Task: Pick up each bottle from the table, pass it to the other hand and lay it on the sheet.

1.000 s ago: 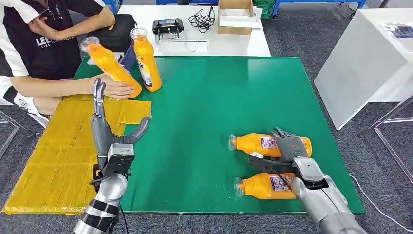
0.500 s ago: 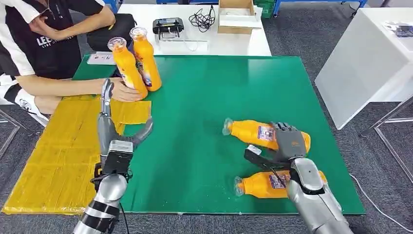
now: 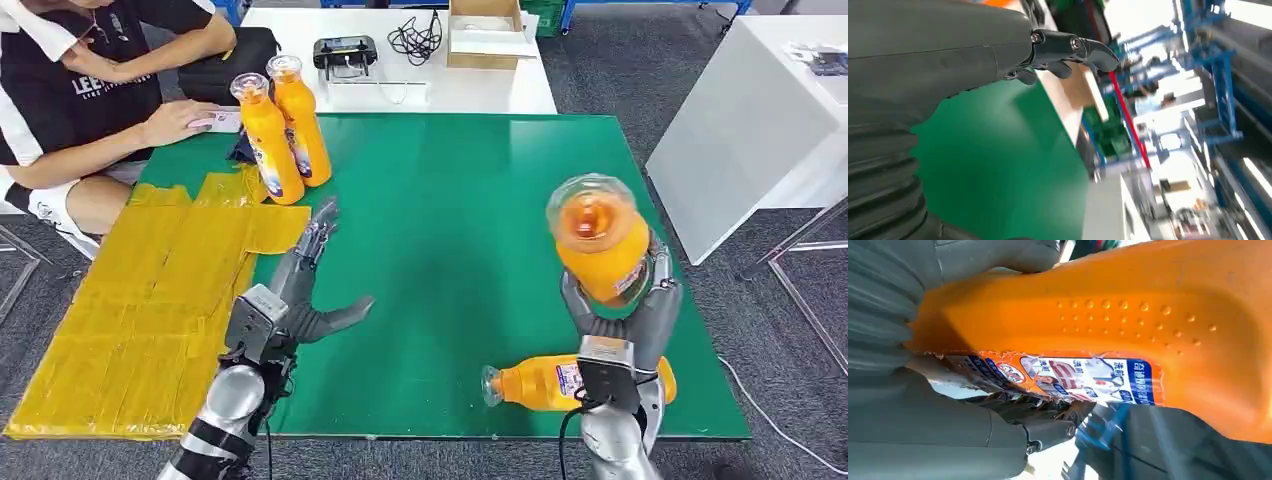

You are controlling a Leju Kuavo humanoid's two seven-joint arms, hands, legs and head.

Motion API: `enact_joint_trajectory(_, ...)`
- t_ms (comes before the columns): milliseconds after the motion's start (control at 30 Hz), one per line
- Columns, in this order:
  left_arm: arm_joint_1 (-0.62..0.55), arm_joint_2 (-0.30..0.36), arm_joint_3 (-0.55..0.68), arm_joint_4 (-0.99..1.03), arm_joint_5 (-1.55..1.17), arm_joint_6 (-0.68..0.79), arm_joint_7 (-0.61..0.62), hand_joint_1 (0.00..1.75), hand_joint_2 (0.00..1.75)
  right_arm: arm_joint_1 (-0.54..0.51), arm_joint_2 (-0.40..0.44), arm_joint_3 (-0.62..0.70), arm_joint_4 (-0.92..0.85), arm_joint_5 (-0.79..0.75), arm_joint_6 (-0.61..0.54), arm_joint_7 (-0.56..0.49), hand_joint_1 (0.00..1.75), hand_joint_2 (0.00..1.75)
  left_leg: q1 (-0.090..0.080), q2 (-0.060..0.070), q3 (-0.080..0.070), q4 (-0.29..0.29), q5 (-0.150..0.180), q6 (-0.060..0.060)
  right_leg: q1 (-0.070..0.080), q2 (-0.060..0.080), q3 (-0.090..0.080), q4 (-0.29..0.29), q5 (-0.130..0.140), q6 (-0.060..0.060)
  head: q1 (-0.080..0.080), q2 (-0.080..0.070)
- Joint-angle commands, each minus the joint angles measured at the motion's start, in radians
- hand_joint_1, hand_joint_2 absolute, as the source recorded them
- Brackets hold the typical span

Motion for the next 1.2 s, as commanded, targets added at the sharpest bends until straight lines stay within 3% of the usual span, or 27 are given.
enact_joint_trajectory(33,-0.047,0.057,-0.084,0.026,0.09,-0.065,0.007,0.0,1.75,-0.019,0.05,-0.049,0.017,-0.225,0.207,-0.033,1.75,1.75,0.001,0.001,0.003,-0.001,-0.001,-0.002,0.001,0.001,0.003,-0.001,0.0,-0.002,0.0,0.0)
enact_joint_trajectory(300,-0.073,0.06,-0.128,0.056,0.129,-0.073,-0.006,0.0,1.75,-0.072,0.066,0.116,0.155,-0.107,0.259,-0.053,1.75,1.75,0.001,0.004,0.004,-0.001,-0.001,-0.002,0.001,0.004,0.003,-0.001,0.0,-0.001,0.0,0.0)
enact_joint_trajectory(333,-0.076,0.06,-0.132,0.058,0.134,-0.072,-0.009,0.0,1.75,-0.083,0.064,0.15,0.178,-0.09,0.259,-0.057,1.66,1.75,0.002,0.004,0.006,-0.002,-0.001,-0.002,0.002,0.005,0.006,-0.002,0.0,-0.002,0.0,0.0)
enact_joint_trajectory(367,-0.079,0.059,-0.134,0.06,0.135,-0.07,-0.01,0.0,1.75,-0.088,0.067,0.175,0.193,-0.085,0.262,-0.059,1.75,1.75,0.001,0.003,0.004,-0.001,-0.001,-0.002,0.001,0.004,0.004,-0.001,0.0,-0.001,0.0,0.0)
enact_joint_trajectory(567,-0.099,0.05,-0.14,0.093,0.149,-0.072,-0.012,0.0,1.75,-0.126,0.07,0.301,0.244,0.025,0.241,-0.076,1.75,1.75,0.001,0.002,0.003,-0.001,0.0,-0.001,0.001,0.003,0.002,-0.001,0.001,-0.001,0.0,0.0)
enact_joint_trajectory(1200,-0.068,0.053,-0.172,0.045,0.211,-0.129,-0.045,0.0,1.75,-0.167,0.063,0.326,0.293,0.009,0.239,-0.052,1.75,1.75,0.001,0.001,0.003,-0.001,0.0,-0.001,0.001,0.002,0.003,-0.001,0.0,-0.001,0.0,0.0)
